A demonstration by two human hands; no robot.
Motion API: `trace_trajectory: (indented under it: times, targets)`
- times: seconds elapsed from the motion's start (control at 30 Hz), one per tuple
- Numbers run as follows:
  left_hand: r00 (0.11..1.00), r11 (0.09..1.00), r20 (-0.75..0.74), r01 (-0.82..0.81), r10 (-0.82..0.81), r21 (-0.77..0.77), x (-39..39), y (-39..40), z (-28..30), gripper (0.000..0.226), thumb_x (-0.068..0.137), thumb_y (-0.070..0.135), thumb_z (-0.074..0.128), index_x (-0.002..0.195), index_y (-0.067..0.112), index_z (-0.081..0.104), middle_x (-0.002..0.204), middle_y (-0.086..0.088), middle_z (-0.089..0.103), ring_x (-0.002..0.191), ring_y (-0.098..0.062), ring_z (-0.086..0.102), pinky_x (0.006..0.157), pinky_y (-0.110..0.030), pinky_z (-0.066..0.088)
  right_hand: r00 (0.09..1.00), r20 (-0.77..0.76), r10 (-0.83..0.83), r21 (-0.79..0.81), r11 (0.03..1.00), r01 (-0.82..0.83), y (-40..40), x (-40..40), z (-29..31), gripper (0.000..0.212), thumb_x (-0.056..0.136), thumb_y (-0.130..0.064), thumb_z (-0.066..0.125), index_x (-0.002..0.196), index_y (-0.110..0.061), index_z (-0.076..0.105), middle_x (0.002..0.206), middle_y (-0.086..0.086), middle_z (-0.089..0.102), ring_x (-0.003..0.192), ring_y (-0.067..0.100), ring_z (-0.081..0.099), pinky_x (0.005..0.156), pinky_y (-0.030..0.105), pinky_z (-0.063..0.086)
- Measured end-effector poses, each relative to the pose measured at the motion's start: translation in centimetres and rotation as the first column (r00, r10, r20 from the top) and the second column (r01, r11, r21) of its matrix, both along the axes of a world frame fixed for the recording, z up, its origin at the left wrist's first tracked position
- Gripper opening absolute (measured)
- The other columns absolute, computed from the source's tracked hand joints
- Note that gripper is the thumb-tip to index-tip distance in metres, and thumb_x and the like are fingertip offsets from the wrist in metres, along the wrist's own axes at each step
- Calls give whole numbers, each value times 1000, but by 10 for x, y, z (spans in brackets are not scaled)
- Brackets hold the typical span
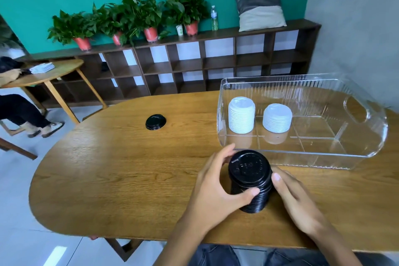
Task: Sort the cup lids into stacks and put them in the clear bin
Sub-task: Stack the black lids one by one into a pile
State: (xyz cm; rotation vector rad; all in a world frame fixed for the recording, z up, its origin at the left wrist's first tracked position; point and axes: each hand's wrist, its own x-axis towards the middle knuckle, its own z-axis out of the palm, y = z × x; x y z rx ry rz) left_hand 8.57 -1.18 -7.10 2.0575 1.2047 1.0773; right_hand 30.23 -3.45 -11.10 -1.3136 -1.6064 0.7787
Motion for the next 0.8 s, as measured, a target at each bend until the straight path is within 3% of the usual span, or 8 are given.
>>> trace_trajectory:
  times: [0.1,0.23,0.4,0.53,0.63,0.73,0.8]
  targets:
    - [999,1000,-54,-3,3,-3,5,1,1,91,69,57,83,144,64,31,139,35,49,134,8,45,110,-11,33,1000,13,-24,0,1000,24,-1,-1,0,54,96,-72,26,128,-44,60,130,-25,62,128,5,53,110,47,38]
    - [995,1000,-100,24,-25,-13,5,4,2,93,69,60,81,147,60,29,138,37,46,134,8,43,111,-16,33,997,18,-80,-13,997,81,-3,-2,3,44,92,-78,18,120,-70,51,127,-45,54,127,-14,45,109,34,33]
    - [988,998,-142,56,-61,-42,4,8,3,93,69,60,79,144,66,25,137,39,46,133,14,40,103,2,24,998,44,-39,-15,999,40,0,-1,-1,53,96,-72,23,128,-48,56,129,-27,62,127,6,53,109,51,37]
    - [987,995,-143,62,-72,-74,2,9,5,96,68,61,81,147,60,27,137,38,48,132,16,40,101,4,23,999,33,-36,-24,999,37,1,0,-2,52,96,-73,26,129,-49,57,130,-26,62,130,6,52,111,51,35]
    - [989,996,-134,55,-64,-71,1,7,7,95,66,60,82,148,52,36,136,35,52,131,15,43,106,-2,26,999,25,-41,-20,999,42,0,-1,-2,52,94,-75,26,128,-50,57,130,-26,62,129,5,52,110,52,35]
    - [991,999,-129,35,-39,-36,1,4,6,90,65,59,81,146,41,47,130,39,50,128,13,46,114,-23,35,998,19,-52,-21,998,53,0,-2,0,49,92,-77,27,125,-55,57,127,-29,62,127,3,52,111,50,35]
    - [993,1000,-117,19,-22,-23,3,2,5,90,64,59,80,146,39,49,127,41,49,126,15,45,115,-26,34,998,21,-53,-28,998,54,-1,-2,1,47,92,-77,27,124,-58,56,127,-31,62,127,1,52,112,49,35]
